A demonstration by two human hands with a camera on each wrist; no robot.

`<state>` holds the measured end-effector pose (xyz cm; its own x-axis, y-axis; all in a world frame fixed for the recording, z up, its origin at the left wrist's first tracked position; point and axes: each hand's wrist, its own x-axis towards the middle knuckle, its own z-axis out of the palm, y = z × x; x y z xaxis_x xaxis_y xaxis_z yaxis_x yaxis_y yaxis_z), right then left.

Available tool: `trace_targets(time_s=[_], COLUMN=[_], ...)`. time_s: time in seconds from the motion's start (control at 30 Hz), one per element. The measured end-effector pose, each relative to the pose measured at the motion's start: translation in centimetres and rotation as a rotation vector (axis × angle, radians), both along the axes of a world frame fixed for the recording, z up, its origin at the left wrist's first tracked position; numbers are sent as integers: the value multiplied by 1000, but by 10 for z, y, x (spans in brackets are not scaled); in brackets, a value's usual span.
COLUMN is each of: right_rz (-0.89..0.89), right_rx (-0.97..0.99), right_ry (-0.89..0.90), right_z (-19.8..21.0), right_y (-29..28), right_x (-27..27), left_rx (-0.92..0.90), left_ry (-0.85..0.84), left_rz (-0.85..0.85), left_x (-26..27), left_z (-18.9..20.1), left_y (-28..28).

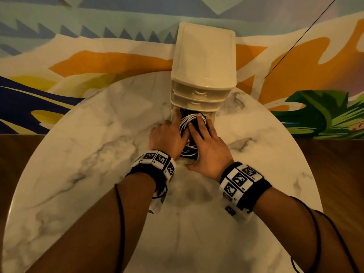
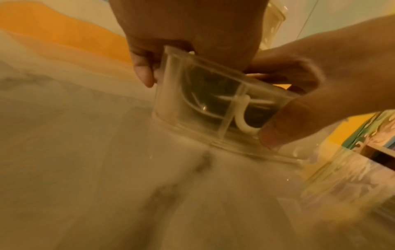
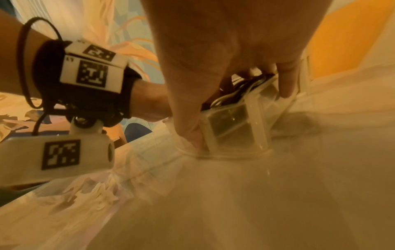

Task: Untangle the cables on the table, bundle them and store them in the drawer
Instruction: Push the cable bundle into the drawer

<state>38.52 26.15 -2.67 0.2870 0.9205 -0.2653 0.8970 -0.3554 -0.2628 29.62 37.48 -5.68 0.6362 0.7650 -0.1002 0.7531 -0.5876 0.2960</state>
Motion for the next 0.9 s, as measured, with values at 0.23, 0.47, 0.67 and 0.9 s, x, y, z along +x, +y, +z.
trace_targets(time_s=[0.23,0.47,0.67,0.9], right_rz=[8,73,86,74], right_rx=[-41,-48,-68,-75], right_ry=[58,75,59,39], right_z=[7,-10,-7,-36], right_y=[9,6,4,17], right_x=[10,32,39,37], left_rx=[95,109,89,-8], left_ry=[75,-2,61,-6], left_rz=[3,-275,-286,-265], left_x=[2,4,12,20], left_z=[14,9,13,18], left_y=[-7,-27,-32,-27])
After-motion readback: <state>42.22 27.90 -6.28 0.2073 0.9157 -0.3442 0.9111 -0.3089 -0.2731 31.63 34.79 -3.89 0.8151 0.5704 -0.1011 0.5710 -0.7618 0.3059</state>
